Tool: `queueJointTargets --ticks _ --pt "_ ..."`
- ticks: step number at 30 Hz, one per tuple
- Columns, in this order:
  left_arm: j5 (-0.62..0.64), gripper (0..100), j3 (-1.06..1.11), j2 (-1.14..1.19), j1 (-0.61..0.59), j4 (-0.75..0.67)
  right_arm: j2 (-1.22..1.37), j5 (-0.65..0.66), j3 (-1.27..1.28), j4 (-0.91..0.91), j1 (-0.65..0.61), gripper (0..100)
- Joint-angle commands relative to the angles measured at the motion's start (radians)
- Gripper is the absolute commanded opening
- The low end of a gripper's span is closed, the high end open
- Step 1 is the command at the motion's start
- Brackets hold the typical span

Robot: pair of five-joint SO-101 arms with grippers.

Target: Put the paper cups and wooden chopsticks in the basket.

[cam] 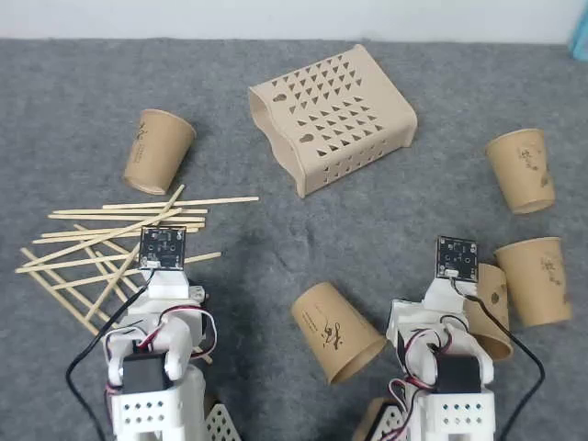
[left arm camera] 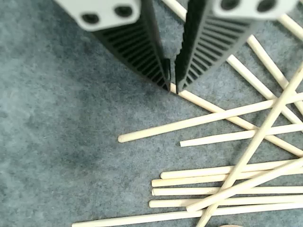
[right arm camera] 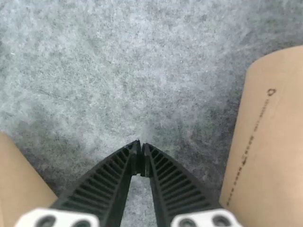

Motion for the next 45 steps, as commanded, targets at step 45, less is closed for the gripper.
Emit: queueJointTargets --ticks 45 --pt "0.135 16 -0.274 -0.002 0.227 -0.344 -0.022 0.101 -0.077 0.015 0.312 1.3"
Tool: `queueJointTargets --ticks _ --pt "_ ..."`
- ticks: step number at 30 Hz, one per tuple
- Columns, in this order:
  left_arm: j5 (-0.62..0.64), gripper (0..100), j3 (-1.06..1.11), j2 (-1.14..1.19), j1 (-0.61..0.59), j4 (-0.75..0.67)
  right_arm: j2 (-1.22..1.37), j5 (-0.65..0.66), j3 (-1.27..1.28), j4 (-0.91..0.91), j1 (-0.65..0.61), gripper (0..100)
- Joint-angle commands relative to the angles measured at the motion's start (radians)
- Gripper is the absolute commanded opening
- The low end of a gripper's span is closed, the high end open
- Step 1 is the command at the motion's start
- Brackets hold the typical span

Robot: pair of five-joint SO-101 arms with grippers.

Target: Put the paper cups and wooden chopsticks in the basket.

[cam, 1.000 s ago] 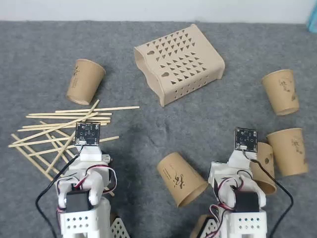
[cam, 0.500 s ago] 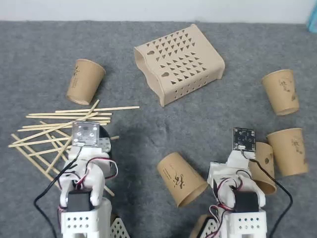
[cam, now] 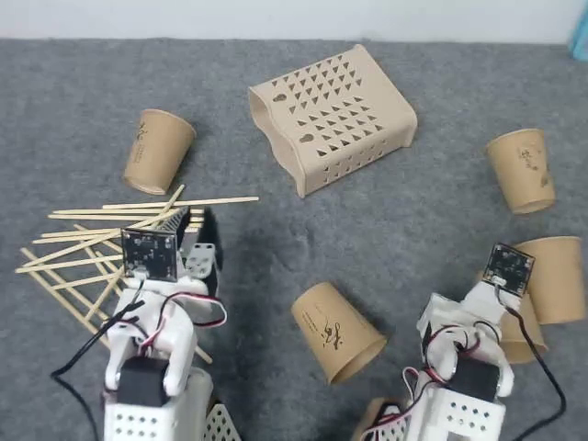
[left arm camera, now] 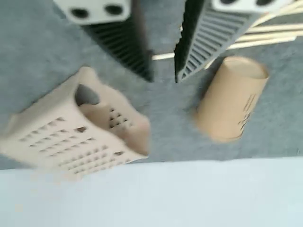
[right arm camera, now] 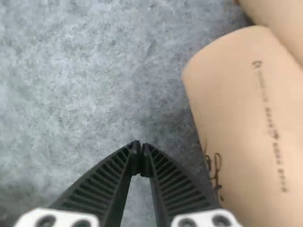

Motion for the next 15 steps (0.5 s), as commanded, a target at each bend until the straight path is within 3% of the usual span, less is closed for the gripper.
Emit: queueJointTargets --ticks 1,6,15 --pt "0.043 16 -0.108 0.003 0.035 0.032 -0.019 0.135 -0.031 0.015 0.007 1.1" --pt "0.058 17 -0.278 0.242 0.041 0.028 -0.019 0.322 -0.005 0.005 0.013 0.9" --pt "0.153 17 -0.766 1.011 0.06 0.037 -0.019 0.325 0.002 0.004 0.013 0.9"
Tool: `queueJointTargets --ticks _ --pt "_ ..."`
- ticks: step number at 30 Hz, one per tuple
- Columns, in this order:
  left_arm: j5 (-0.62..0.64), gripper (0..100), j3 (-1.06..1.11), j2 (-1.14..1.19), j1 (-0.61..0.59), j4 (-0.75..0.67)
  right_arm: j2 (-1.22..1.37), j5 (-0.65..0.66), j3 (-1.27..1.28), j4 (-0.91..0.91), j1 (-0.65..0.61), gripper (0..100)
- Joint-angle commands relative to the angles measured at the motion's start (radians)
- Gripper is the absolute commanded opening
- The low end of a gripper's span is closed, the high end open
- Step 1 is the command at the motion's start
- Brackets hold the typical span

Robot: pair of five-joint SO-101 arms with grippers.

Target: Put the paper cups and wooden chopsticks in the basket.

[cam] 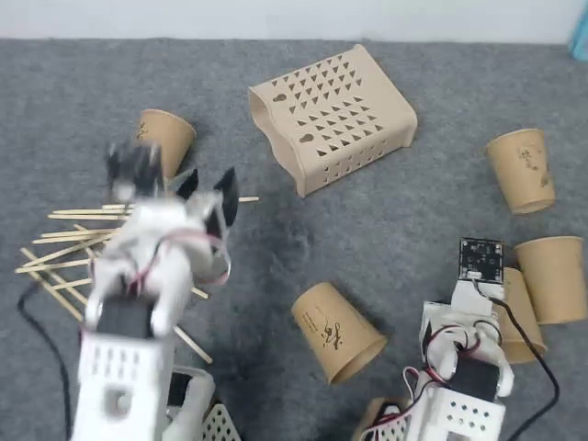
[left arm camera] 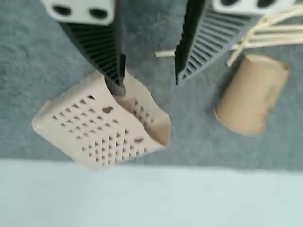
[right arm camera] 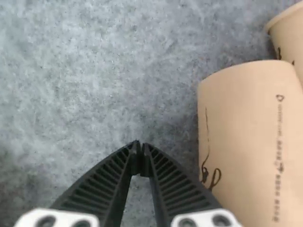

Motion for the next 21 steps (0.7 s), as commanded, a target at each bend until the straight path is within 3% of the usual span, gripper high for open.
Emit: queueJointTargets --ticks 1,10,21 --pt "0.014 17 -0.179 0.293 0.034 0.005 -0.021 0.018 -0.005 0.004 0.008 0.9" --pt "-0.189 17 -0.335 0.694 0.226 -0.011 -0.021 0.025 -0.005 0.004 0.01 0.9" --pt "-0.186 17 -0.231 0.802 0.344 -0.396 -0.021 0.028 -0.005 0.004 0.01 0.9"
